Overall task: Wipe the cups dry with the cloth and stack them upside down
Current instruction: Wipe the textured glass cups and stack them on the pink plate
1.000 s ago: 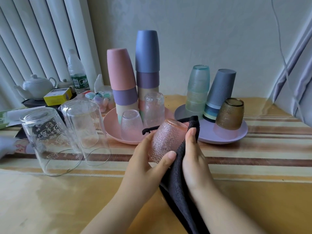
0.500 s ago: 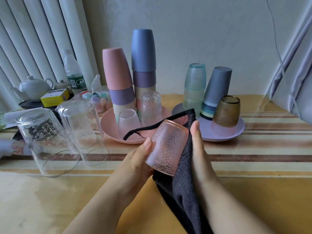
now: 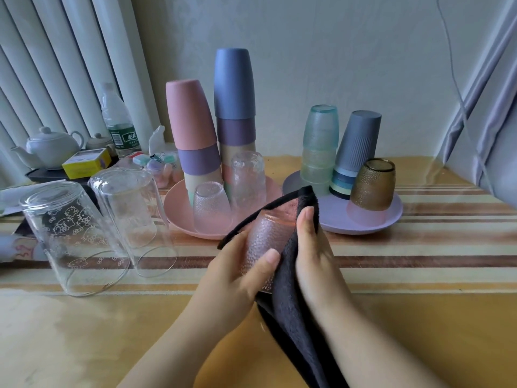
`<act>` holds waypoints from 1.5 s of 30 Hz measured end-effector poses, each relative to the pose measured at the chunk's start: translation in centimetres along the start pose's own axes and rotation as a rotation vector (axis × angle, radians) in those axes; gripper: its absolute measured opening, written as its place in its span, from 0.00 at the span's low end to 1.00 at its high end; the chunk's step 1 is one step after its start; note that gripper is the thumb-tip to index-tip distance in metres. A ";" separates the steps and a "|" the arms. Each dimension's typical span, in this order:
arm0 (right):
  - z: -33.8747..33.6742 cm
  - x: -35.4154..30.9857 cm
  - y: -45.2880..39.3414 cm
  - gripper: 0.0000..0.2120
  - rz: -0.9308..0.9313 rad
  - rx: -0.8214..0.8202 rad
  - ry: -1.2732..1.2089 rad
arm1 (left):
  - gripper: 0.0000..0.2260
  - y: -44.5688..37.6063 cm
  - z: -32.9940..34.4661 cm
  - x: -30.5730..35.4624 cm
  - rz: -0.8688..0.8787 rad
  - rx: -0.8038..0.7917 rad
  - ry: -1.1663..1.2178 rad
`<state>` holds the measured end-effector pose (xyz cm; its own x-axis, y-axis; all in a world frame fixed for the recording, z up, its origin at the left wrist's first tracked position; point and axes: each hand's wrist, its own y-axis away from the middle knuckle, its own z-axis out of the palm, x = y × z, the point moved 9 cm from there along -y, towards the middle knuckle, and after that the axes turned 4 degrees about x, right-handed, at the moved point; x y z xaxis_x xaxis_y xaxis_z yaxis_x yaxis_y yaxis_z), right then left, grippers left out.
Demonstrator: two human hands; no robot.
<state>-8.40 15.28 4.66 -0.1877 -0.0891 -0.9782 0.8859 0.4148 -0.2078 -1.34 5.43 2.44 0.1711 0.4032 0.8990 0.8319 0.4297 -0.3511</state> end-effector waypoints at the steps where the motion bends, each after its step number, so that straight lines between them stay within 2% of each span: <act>1: 0.0 -0.4 0.1 0.15 -0.018 -0.010 -0.011 | 0.22 -0.1 0.1 -0.2 -0.037 -0.053 0.035; 3: -0.1 -0.9 0.1 0.12 -0.054 -0.036 -0.035 | 0.20 0.0 0.1 -0.4 -0.128 -0.140 0.087; 5: -0.2 -1.0 0.0 0.15 -0.070 -0.053 -0.049 | 0.18 0.3 0.1 -0.4 -0.203 -0.200 0.132; 7: -0.5 -1.1 -0.1 0.18 -0.075 -0.052 -0.040 | 0.12 0.6 0.3 -0.8 -0.281 -0.214 0.203; 11: -1.2 -0.6 -0.5 0.23 -0.048 -0.001 -0.050 | 0.11 1.2 1.2 -1.4 -0.403 -0.216 0.348; 13: -1.8 -0.1 -0.8 0.24 -0.019 0.059 -0.078 | 0.16 1.3 1.2 -1.6 -0.428 -0.175 0.399; 15: -2.1 -0.2 -0.9 0.19 -0.010 0.092 -0.073 | 0.21 1.0 1.0 -2.1 -0.427 -0.121 0.422; 17: -2.1 -0.3 -0.8 0.17 -0.023 0.081 -0.053 | 0.30 0.7 0.9 -2.3 -0.404 -0.101 0.431; 19: -1.4 0.3 -0.8 0.22 -0.025 0.022 -0.045 | 0.36 0.4 0.5 -2.3 -0.388 -0.064 0.476; 22: 1.2 2.3 -0.5 0.39 0.058 -0.168 -0.052 | 0.41 0.0 -0.5 -2.0 -0.342 0.013 0.605; 24: 2.4 2.7 -0.1 0.40 0.087 -0.247 -0.072 | 0.43 -0.2 -0.7 -2.1 -0.318 0.019 0.672; 26: 2.5 2.6 -0.2 0.40 0.079 -0.233 -0.074 | 0.32 -0.4 -1.1 -1.8 -0.259 0.048 0.535; 28: 1.8 2.4 -0.4 0.38 0.068 -0.173 -0.057 | 0.19 -0.6 -2.1 -1.9 -0.174 0.170 0.244; 29: 1.4 2.2 -0.5 0.36 0.058 -0.142 -0.037 | 0.16 -0.6 -2.7 -1.7 -0.135 0.247 0.178; 31: 0.8 1.7 -0.3 0.31 0.063 -0.073 0.002 | 0.14 -0.2 -3.5 -0.8 -0.048 0.362 0.090; 33: 0.5 1.4 -0.1 0.25 0.033 -0.042 0.047 | 0.17 0.2 -3.5 0.1 0.034 0.384 -0.052; 36: 0.7 1.5 -0.1 0.16 0.043 -0.047 0.036 | 0.25 0.4 -2.2 0.2 0.046 0.275 -0.143; 38: 0.8 1.9 0.1 0.13 0.097 -0.074 0.020 | 0.25 0.3 -1.4 0.2 0.035 0.195 -0.142; 39: 0.8 2.1 0.0 0.16 0.116 -0.081 0.016 | 0.23 0.2 -1.2 0.1 0.023 0.150 -0.113; 42: 0.5 1.8 -0.4 0.34 0.069 -0.089 0.015 | 0.21 0.1 -0.1 -0.3 -0.061 -0.033 0.046; 45: 0.8 2.1 -0.4 0.32 0.202 -0.158 -0.283 | 0.15 0.5 0.4 0.1 -0.144 -0.146 0.253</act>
<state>-8.83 14.22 2.67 0.1280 -0.2282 -0.9652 0.8126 0.5820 -0.0298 -1.08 6.05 2.25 0.1563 0.1250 0.9798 0.9211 0.3398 -0.1902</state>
